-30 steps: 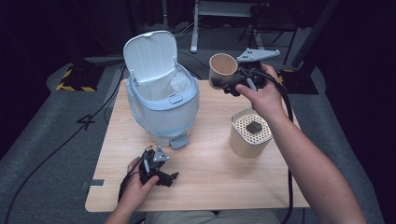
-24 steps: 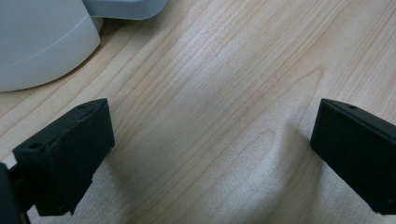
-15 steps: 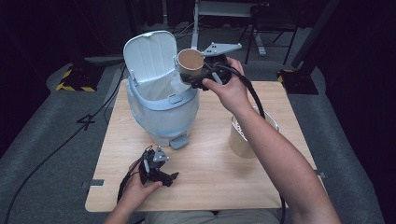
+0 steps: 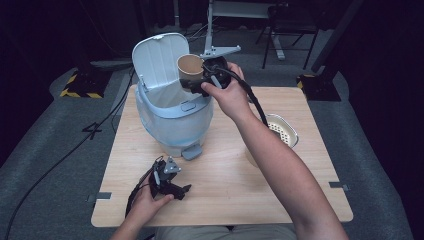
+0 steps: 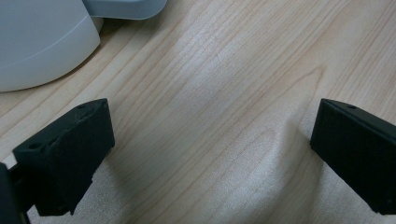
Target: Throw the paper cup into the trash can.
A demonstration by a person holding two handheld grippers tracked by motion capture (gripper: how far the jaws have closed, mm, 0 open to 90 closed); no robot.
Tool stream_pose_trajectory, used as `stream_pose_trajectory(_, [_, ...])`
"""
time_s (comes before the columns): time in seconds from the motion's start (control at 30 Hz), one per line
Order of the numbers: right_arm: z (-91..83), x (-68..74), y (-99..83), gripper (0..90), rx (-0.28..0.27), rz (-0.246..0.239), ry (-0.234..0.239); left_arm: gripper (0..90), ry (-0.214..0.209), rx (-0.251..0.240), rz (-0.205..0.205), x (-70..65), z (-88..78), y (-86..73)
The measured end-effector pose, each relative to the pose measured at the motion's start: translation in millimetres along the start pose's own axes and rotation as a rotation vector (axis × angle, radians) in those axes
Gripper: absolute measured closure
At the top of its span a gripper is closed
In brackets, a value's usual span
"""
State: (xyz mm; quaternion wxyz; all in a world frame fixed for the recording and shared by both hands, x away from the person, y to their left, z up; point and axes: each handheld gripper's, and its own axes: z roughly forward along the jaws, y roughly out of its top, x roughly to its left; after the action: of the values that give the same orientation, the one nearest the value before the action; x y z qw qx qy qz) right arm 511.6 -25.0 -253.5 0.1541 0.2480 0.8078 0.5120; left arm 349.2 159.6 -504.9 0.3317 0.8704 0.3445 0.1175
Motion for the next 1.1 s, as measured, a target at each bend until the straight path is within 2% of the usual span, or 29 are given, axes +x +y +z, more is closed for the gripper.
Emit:
stream_pose_trajectory(0.07, [6.0,-0.6,1.0,29.0,0.017,0.018,0.001,0.3,0.000,0.000,0.000,0.0,0.0,0.0])
stream_pose_trajectory(0.2, [12.2,0.4,2.7,29.0,0.040,0.023,0.005,0.3,0.000,0.000,0.000,0.0,0.0,0.0])
stream_pose_trajectory(0.37, [24.6,8.9,4.1,28.9,0.103,-0.001,0.030,0.3,0.000,0.000,0.000,0.0,0.0,0.0])
stream_pose_trajectory(0.47, [29.1,10.9,2.9,28.5,0.127,-0.014,0.028,0.3,0.000,0.000,0.000,0.0,0.0,0.0])
stream_pose_trajectory(0.53, [33.9,12.4,0.4,13.3,0.160,-0.053,0.027,0.3,0.000,0.000,0.000,0.0,0.0,0.0])
stream_pose_trajectory(0.6, [36.2,13.0,-0.5,14.8,0.153,-0.055,0.037,0.3,0.000,0.000,0.000,0.0,0.0,0.0])
stream_pose_trajectory(0.63, [35.8,12.7,0.1,21.1,0.129,-0.037,0.046,0.2,0.000,0.000,0.000,0.0,0.0,0.0])
stream_pose_trajectory(0.67, [34.9,12.3,1.0,19.1,0.106,-0.020,0.045,0.3,0.000,0.000,0.000,0.0,0.0,0.0])
stream_pose_trajectory(0.7, [33.2,11.7,2.0,12.8,0.093,-0.019,0.039,0.3,0.000,0.000,0.000,0.0,0.0,0.0])
stream_pose_trajectory(0.73, [31.0,11.0,2.9,11.9,0.088,-0.029,0.032,0.2,0.000,0.000,0.000,0.0,0.0,0.0])
stream_pose_trajectory(0.77, [28.7,10.3,3.6,16.4,0.084,-0.034,0.027,0.3,0.000,0.000,0.000,0.0,0.0,0.0])
stream_pose_trajectory(0.87, [24.2,8.9,3.8,15.3,0.078,-0.032,0.018,0.3,0.000,0.000,-0.001,0.0,0.0,0.0])
stream_pose_trajectory(0.93, [18.6,8.8,3.9,17.0,0.075,-0.048,0.016,0.3,0.000,0.000,0.000,0.0,0.0,0.0])
stream_pose_trajectory(0.97, [12.5,8.5,4.2,15.0,0.065,-0.059,0.013,0.3,0.000,0.000,0.000,0.0,0.0,0.0])
stream_pose_trajectory(1.07, [5.8,8.5,4.7,15.3,0.061,-0.061,0.012,0.2,0.002,0.000,-0.001,0.0,-0.1,0.0])
stream_pose_trajectory(1.1, [-1.4,9.2,5.2,15.5,0.062,-0.076,0.013,0.2,0.002,0.000,-0.003,-0.1,0.0,0.1])
